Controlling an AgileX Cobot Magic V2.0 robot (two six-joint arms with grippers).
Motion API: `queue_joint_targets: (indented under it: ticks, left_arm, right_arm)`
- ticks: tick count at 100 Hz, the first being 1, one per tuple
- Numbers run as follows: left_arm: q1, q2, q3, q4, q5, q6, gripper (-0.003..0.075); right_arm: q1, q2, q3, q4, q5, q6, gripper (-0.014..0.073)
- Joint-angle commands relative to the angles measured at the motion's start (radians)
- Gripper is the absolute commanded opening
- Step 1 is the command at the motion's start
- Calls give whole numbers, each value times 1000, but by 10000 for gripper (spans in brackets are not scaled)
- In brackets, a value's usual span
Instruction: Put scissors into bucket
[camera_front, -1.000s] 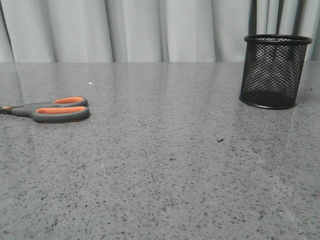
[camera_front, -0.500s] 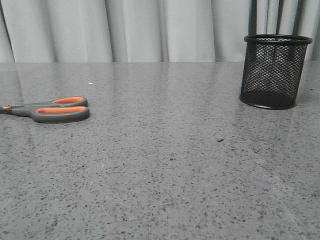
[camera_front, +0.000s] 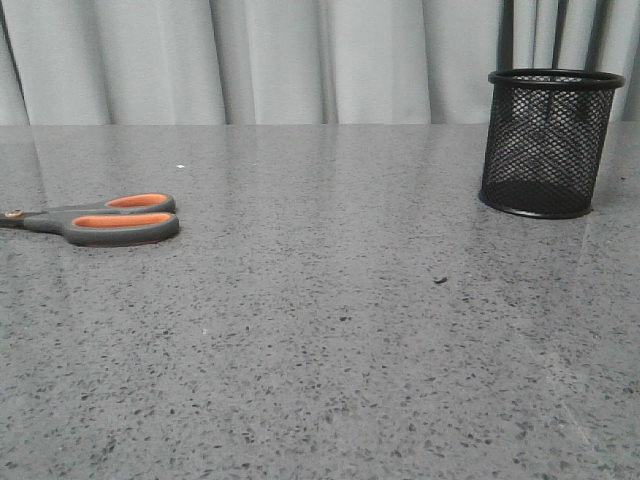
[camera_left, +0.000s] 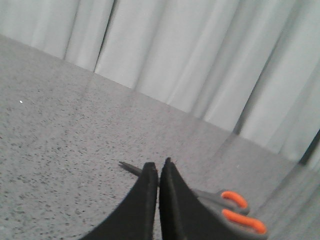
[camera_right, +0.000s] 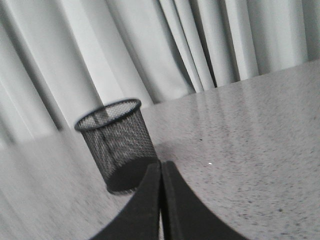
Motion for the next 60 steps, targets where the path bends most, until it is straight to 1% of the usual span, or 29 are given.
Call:
queue_joint_targets:
  ticks: [1,6,14,24,32,41,46,51,60]
  left_arm:
    - [6,-26,9,-179,-94,-9,-20]
    - [6,-26,-4,-218,-94,-9,-20]
    - [6,-26,-50,-228,-73,-9,-21]
    - [6,-14,-140,-200,-4,0,-21]
    - [6,23,-229,-95,82,2,-21]
    - [6,91,-357,67,227,2,-21]
    - [6,150,-430,144,303,34,-21]
    - [6,210,-509,180,372,94,-21]
    - [6,325,-619,183,463,190,-20]
  right_arm:
    - [-5,-20,22,140,-114,-1,-69]
    - [-5,-20,17,167,-119,-1,-69]
    - [-5,-18,-13,172,-102,-1,-66]
    - [-5,-9,-84,172,-10,-1,-48]
    - [-5,24,-159,166,96,-1,-48]
    - [-5,102,-258,144,241,-1,-48]
    - [-5,160,-311,118,317,-1,-48]
    - [-5,222,-366,95,392,-1,-48]
    - [-5,342,-468,50,514,-1,-48]
